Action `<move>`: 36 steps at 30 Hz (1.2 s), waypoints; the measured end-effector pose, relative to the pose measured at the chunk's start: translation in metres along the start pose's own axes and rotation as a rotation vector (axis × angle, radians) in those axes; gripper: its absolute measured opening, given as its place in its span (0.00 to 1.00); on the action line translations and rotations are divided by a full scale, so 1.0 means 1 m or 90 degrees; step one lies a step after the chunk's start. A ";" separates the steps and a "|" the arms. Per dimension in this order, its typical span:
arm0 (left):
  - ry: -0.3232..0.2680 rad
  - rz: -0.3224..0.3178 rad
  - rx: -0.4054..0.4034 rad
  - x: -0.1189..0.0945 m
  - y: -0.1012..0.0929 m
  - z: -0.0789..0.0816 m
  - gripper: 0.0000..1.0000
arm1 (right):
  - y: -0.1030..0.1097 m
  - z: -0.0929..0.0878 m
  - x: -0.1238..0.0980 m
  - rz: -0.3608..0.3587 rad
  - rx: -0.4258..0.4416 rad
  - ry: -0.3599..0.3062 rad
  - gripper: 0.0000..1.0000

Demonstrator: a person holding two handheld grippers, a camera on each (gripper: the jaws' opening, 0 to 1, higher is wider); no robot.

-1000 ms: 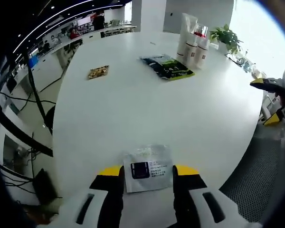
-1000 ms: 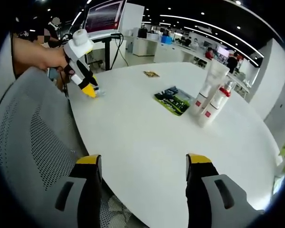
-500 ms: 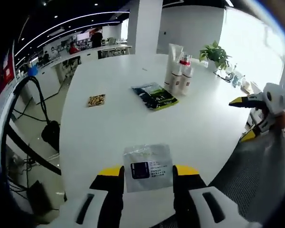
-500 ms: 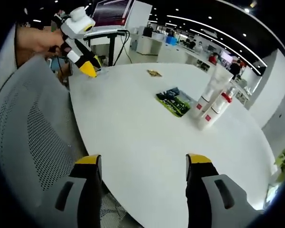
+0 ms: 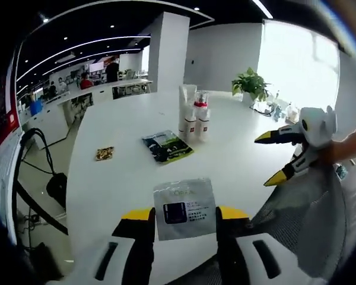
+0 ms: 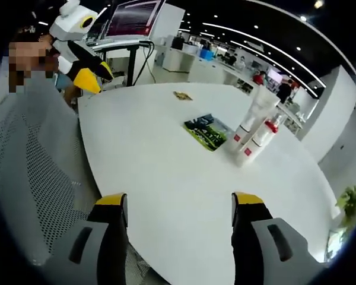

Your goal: Arrange the skincare products in the storage area until every visible bottle or jar stands upright without overlapping.

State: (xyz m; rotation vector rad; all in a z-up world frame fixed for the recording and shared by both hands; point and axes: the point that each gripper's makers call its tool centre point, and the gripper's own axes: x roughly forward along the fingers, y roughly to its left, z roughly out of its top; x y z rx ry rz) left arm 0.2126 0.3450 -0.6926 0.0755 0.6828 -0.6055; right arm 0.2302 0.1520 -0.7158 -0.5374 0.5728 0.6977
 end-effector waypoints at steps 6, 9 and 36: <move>-0.026 -0.013 0.044 0.001 -0.017 0.004 0.42 | 0.000 0.004 -0.002 0.006 0.042 -0.018 0.62; -0.028 0.005 0.069 0.006 -0.013 0.001 0.42 | 0.010 0.010 -0.003 0.038 0.072 -0.030 0.53; -0.070 -0.038 0.153 0.007 -0.039 0.005 0.42 | 0.081 0.096 0.022 0.302 0.659 -0.182 0.19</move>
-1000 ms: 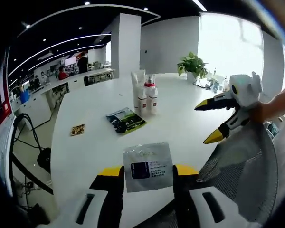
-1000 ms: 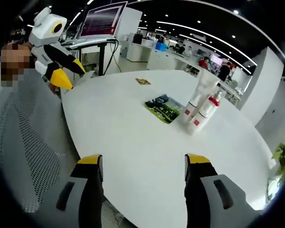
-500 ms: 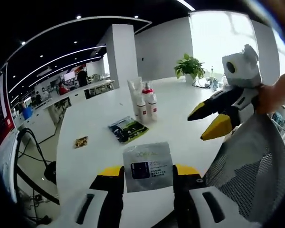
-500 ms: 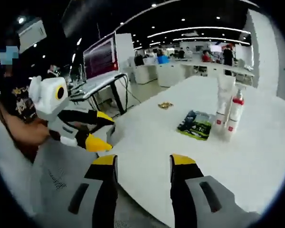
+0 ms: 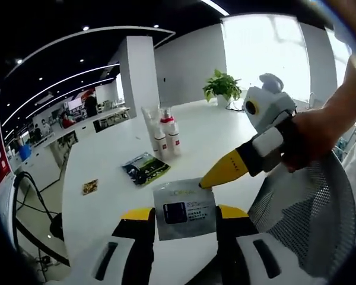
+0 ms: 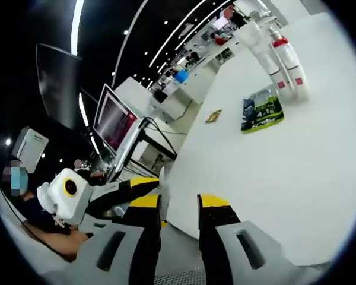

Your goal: Arrange the skincare products in the storage area until every visible bottle or jar stands upright without overlapping.

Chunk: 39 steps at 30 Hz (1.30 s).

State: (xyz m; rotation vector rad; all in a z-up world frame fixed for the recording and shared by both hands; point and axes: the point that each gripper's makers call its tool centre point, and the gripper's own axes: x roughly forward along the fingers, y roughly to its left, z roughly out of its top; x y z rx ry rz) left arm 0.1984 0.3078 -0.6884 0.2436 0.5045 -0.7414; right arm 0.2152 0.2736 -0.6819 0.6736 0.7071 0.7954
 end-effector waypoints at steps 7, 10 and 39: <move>0.022 -0.009 -0.019 0.004 0.001 -0.009 0.42 | 0.006 -0.012 0.006 0.039 0.058 0.032 0.01; 0.016 -0.010 -0.017 0.003 0.001 -0.007 0.42 | 0.011 -0.012 0.005 0.051 0.045 0.031 0.00; -0.035 -0.306 -0.292 -0.028 -0.042 0.025 0.18 | 0.049 -0.015 -0.041 0.204 -0.064 0.136 0.00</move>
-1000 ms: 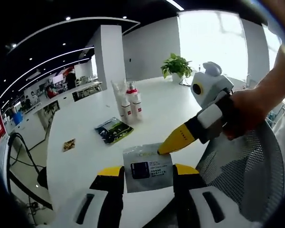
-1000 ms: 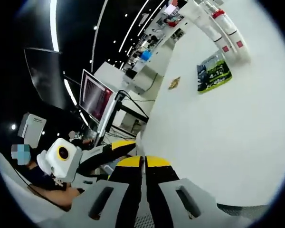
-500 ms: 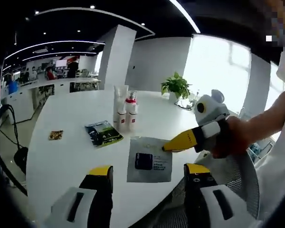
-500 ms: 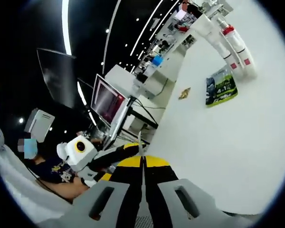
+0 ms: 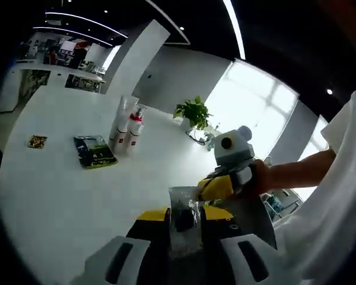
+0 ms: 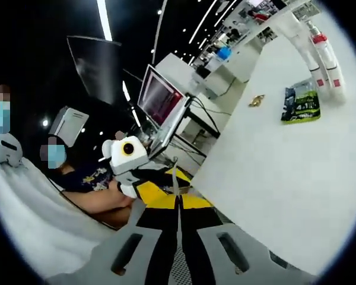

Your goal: Arrange the skincare products in the storage area until every visible bottle or jar stands upright without overlapping.

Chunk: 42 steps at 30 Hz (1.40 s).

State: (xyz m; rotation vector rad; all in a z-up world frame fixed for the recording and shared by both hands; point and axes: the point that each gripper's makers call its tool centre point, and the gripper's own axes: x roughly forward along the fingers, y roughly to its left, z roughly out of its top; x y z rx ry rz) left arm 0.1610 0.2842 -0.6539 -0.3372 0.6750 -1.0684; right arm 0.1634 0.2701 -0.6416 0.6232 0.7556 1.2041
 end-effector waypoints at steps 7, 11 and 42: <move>0.015 -0.039 -0.007 -0.002 -0.011 -0.002 0.02 | -0.003 0.000 -0.002 -0.004 0.002 0.000 0.01; -0.034 -0.044 -0.037 -0.007 -0.011 0.013 0.01 | -0.005 0.000 -0.002 0.000 0.010 -0.006 0.03; 0.010 0.116 -0.018 0.002 0.032 -0.005 0.24 | -0.039 -0.008 -0.006 -0.110 0.032 0.007 0.00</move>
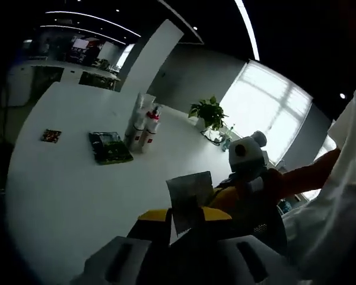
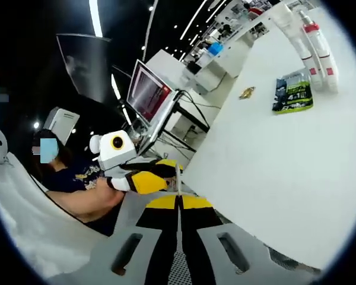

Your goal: Arrange the skincare products in the storage area until every visible bottle or jar stands upright without overlapping.

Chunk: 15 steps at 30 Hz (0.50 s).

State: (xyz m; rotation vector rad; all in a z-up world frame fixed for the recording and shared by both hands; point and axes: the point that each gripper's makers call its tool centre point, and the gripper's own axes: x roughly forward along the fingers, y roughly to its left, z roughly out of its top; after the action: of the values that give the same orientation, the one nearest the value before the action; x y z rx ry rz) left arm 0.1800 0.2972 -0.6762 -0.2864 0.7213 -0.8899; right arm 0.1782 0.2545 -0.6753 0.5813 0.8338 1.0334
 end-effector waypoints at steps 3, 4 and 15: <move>0.050 0.051 0.016 0.007 0.014 -0.016 0.40 | -0.011 0.008 -0.003 -0.035 0.001 -0.024 0.00; 0.061 0.058 0.022 0.009 0.016 -0.019 0.44 | -0.014 0.010 -0.004 -0.046 -0.003 -0.029 0.00; 0.196 0.227 0.053 0.007 0.068 -0.057 0.36 | -0.036 0.025 -0.019 -0.110 0.008 -0.079 0.00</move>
State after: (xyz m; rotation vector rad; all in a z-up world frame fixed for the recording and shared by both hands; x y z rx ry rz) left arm 0.1856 0.3363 -0.7560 0.0581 0.9820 -0.6258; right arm 0.2118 0.2216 -0.6825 0.5681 0.7677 0.8271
